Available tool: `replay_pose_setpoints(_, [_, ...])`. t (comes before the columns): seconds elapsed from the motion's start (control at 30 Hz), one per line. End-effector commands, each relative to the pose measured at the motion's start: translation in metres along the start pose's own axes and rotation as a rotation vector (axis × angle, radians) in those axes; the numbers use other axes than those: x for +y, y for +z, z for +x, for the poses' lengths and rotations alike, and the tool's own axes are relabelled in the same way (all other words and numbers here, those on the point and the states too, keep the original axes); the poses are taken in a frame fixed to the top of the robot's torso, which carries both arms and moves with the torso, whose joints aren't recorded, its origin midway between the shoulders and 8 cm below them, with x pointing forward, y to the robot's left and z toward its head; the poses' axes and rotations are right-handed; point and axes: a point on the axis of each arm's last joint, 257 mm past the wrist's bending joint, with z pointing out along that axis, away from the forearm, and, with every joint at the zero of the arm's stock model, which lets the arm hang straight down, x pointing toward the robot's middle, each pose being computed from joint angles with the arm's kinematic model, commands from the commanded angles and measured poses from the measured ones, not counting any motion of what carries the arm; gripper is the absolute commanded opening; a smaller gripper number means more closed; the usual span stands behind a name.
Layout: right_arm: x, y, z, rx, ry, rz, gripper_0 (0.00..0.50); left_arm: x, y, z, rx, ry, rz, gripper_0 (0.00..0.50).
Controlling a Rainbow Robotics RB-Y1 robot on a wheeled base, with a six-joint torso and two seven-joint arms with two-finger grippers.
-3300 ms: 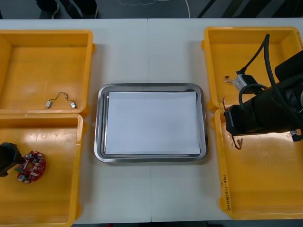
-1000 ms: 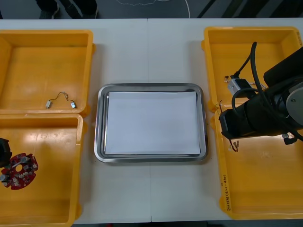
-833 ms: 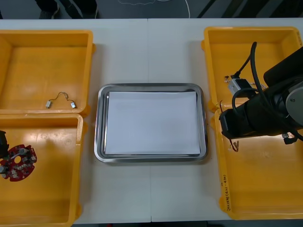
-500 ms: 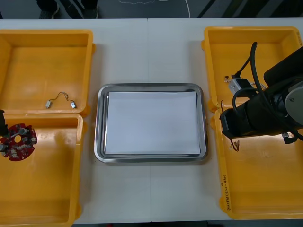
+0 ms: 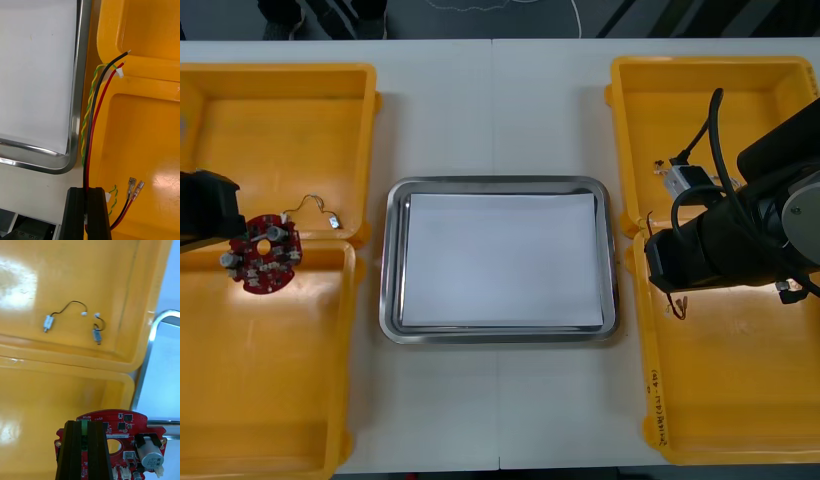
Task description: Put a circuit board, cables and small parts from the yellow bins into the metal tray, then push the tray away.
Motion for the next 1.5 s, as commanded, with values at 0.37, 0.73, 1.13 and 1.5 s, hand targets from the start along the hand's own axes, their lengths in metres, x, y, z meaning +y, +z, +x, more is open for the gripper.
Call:
replay_pose_setpoints(0.37, [-0.006, -0.008, -0.008, -0.022, -0.003, 0.037, 0.000, -0.077, 0.001, -0.001, 0.025, -0.004, 0.012, 0.000])
replay_pose_setpoints(0.73, [-0.007, -0.009, -0.009, -0.025, -0.003, 0.039, 0.000, -0.130, 0.035, 0.011, 0.142, 0.084, -0.003, 0.000])
replay_pose_setpoints(1.13, [-0.006, -0.008, -0.008, -0.022, -0.014, 0.036, 0.000, -0.161, 0.075, 0.022, 0.180, 0.209, 0.005, 0.000])
replay_pose_setpoints(1.5, [-0.006, -0.008, -0.008, -0.022, -0.016, 0.036, 0.000, -0.167, 0.107, 0.041, 0.219, 0.283, -0.042, 0.000])
